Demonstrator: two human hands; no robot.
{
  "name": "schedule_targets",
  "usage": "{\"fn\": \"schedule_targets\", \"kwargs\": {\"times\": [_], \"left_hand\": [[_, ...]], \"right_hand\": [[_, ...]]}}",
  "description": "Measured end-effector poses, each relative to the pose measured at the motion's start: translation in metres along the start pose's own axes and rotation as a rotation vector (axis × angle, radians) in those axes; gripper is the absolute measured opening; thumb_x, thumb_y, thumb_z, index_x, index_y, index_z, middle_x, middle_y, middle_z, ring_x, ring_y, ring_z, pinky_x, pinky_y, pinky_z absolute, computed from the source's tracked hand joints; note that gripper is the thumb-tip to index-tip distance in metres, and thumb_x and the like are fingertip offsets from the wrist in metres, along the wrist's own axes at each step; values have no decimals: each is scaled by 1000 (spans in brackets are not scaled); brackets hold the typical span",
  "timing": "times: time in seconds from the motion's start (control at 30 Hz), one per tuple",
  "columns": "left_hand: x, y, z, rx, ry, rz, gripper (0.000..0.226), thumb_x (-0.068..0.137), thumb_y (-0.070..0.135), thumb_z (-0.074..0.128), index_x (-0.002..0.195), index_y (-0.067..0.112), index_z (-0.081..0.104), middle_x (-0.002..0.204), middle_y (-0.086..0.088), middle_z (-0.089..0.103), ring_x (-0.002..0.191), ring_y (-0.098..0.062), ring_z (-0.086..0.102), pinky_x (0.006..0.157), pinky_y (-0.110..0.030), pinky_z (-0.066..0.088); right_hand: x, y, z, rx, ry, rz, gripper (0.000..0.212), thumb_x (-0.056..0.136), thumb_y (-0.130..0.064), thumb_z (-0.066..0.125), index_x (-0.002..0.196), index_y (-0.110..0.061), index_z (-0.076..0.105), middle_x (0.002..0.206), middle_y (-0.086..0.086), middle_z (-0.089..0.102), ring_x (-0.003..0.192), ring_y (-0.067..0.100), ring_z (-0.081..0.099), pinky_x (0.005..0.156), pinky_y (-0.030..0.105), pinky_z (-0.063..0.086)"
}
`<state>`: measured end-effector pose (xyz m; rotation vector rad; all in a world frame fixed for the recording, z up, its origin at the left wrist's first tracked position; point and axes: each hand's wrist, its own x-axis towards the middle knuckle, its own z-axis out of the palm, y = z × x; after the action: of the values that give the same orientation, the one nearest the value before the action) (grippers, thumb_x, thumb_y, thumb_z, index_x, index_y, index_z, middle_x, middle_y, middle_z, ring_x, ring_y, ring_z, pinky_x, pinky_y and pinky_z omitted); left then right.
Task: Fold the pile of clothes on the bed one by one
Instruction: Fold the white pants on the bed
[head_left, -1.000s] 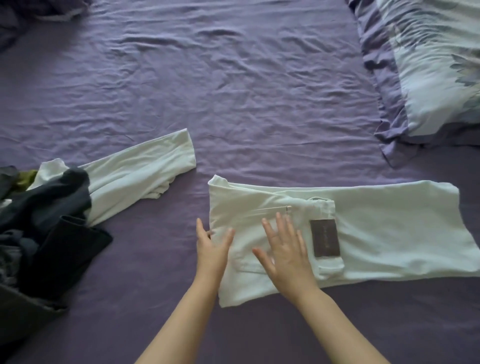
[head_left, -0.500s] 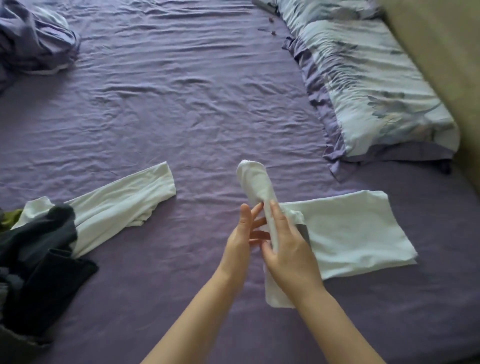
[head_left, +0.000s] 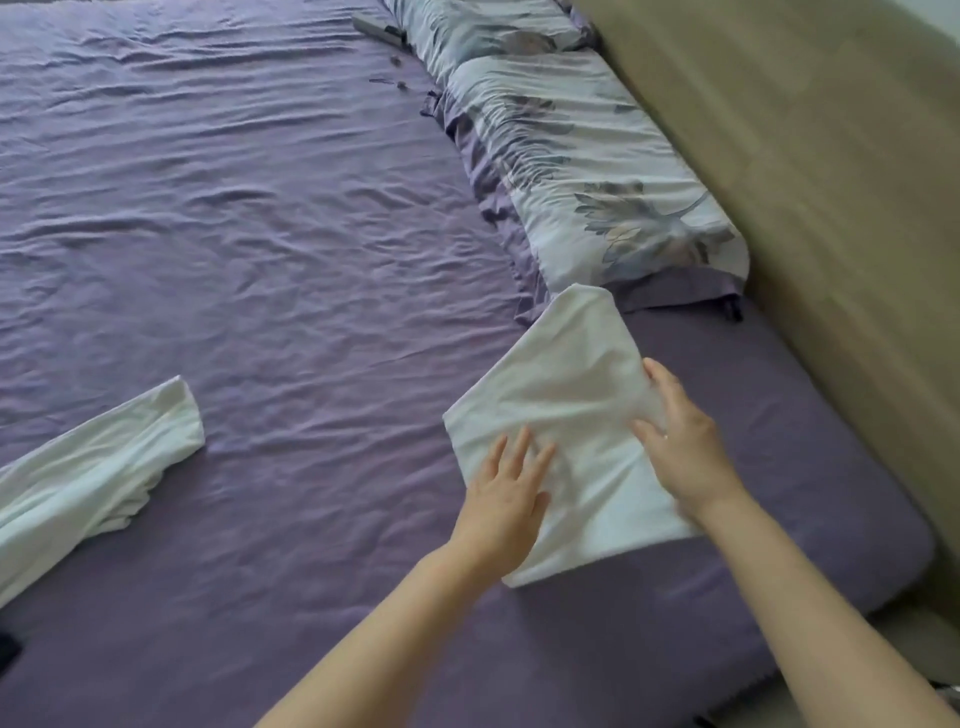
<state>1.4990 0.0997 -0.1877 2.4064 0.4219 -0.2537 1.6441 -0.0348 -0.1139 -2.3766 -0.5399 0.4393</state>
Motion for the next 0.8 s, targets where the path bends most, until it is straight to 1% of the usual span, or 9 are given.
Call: {"fn": "schedule_targets", "kwargs": {"times": [0.17, 0.3, 0.4, 0.47, 0.53, 0.6, 0.67, 0.73, 0.8], "left_hand": [[24, 5, 36, 178, -160, -40, 59, 100, 33, 36, 150, 35, 5, 159, -1, -15, 145, -29, -14, 118, -48, 3], [38, -2, 58, 277, -194, -80, 64, 97, 36, 41, 150, 35, 4, 158, -1, -17, 145, -30, -17, 115, -53, -1], [47, -10, 68, 345, -169, -90, 68, 94, 53, 38, 149, 37, 2, 158, 2, -18, 143, -30, -22, 113, -59, -8], [49, -14, 74, 377, -142, -101, 76, 87, 67, 35, 149, 39, 1, 157, 5, -21, 142, -28, -26, 109, -60, -14], [49, -17, 80, 395, -123, -105, 87, 78, 78, 35, 148, 41, -2, 153, 7, -30, 138, -25, -34, 107, -60, -19], [46, -18, 85, 366, -74, -133, 96, 68, 83, 38, 146, 46, -6, 147, 5, -42, 133, -23, -42, 107, -57, -23], [42, -18, 88, 258, 5, -236, 103, 62, 84, 45, 140, 53, -14, 145, 4, -45, 132, -20, -44, 108, -54, -21], [38, -17, 87, 73, 73, -380, 107, 60, 79, 57, 138, 56, -13, 148, 4, -41, 133, -15, -42, 113, -53, -11], [37, -16, 84, -126, 135, -470, 107, 62, 66, 70, 142, 57, -1, 151, 5, -34, 139, -15, -33, 118, -50, 3]], "right_hand": [[30, 61, 1, -46, -79, 101, 66, 90, -5, 51, 148, -20, 23, 148, 4, 37, 132, 25, 37, 103, 31, 31], [45, 103, 18, -41, -116, 166, 66, 91, -3, 51, 148, -16, 21, 149, 9, 34, 135, 26, 33, 107, 31, 27], [54, 127, 31, -64, -131, 167, 63, 93, -5, 47, 149, -14, 19, 150, 11, 32, 136, 29, 30, 110, 36, 25], [60, 140, 38, -143, -139, 143, 63, 95, -13, 48, 149, -13, 16, 152, 10, 29, 137, 32, 27, 112, 35, 20], [65, 149, 45, -205, -181, 145, 67, 96, -25, 48, 150, -16, 10, 156, 11, 18, 141, 30, 18, 113, 33, 12], [65, 156, 51, -204, -249, 224, 74, 95, -38, 48, 150, -26, 0, 158, 11, 3, 144, 31, 11, 114, 36, 10], [64, 161, 56, -226, -278, 304, 79, 92, -49, 48, 148, -37, -6, 158, 11, -4, 142, 36, 12, 113, 42, 15], [64, 162, 58, -271, -251, 320, 81, 89, -54, 49, 147, -42, -7, 158, 11, 0, 140, 39, 17, 110, 46, 21], [64, 161, 59, -322, -204, 300, 82, 88, -55, 50, 147, -42, -4, 154, 14, 16, 135, 38, 26, 107, 46, 27]]}}
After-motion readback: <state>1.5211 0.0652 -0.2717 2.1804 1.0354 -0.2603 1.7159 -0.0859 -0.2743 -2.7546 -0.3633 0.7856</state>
